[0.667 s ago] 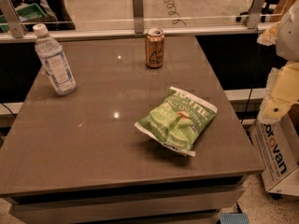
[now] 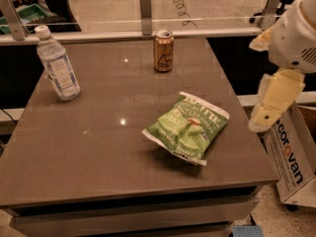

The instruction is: Knock blue plastic bottle over

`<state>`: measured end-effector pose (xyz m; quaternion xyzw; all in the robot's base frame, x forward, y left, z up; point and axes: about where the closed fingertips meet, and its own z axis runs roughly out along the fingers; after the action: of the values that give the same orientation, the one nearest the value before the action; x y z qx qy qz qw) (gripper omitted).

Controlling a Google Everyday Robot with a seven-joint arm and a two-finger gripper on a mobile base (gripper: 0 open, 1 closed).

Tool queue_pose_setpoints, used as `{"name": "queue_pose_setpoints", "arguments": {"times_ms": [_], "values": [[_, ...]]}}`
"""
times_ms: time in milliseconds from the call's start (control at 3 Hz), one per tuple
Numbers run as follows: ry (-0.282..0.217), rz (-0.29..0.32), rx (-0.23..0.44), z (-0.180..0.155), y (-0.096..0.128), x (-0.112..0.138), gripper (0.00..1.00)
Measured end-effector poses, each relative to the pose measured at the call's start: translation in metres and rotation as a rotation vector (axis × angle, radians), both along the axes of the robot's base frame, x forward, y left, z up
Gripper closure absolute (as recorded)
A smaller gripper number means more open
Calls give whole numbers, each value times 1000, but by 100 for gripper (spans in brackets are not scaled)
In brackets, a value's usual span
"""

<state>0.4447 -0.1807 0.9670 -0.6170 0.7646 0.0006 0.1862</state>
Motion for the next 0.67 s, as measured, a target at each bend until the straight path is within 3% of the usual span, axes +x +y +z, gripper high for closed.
{"name": "queue_pose_setpoints", "arguments": {"times_ms": [667], "values": [[-6,107,328,-21,119,18,0]]}}
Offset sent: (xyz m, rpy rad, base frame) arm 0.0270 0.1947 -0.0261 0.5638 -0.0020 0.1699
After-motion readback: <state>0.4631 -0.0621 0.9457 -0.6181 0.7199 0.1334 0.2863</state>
